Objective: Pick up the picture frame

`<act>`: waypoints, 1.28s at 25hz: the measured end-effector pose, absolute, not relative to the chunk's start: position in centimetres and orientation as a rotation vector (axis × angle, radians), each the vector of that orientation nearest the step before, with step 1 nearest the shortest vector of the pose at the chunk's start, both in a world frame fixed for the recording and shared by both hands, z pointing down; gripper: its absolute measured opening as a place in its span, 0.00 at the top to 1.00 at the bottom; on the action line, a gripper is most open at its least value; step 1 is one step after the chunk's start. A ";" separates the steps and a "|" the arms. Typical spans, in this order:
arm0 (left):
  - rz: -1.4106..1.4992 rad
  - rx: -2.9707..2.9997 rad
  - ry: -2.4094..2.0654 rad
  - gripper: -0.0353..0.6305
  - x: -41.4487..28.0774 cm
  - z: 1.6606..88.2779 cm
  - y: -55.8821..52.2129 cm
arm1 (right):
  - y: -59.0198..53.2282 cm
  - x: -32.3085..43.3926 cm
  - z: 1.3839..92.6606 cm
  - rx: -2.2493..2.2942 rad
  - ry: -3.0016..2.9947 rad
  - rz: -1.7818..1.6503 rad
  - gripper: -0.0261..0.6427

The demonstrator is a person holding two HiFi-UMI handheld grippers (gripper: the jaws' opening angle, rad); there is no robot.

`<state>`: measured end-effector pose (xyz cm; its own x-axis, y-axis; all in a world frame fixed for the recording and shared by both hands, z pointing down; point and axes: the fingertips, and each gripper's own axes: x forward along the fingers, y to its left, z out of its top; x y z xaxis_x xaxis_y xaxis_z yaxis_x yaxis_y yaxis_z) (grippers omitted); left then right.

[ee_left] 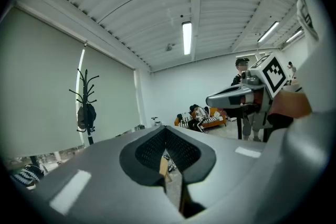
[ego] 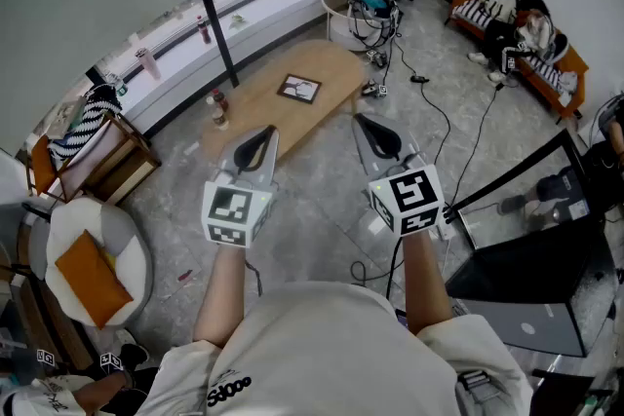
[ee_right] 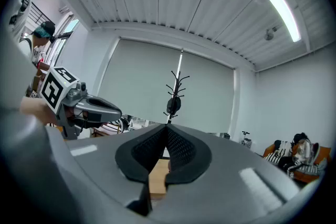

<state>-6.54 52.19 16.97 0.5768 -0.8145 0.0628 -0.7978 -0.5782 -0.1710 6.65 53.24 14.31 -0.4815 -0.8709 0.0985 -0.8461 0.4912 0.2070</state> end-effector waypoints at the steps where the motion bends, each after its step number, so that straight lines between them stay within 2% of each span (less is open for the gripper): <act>1: -0.199 -2.677 1.378 0.93 -6.5 16.8 52.1 | 53.1 6.7 14.2 1.481 -2.544 -0.195 0.96; 32: -0.273 -2.679 1.546 0.93 0.2 21.1 49.9 | 50.6 15.0 17.5 1.412 -2.613 -0.071 0.95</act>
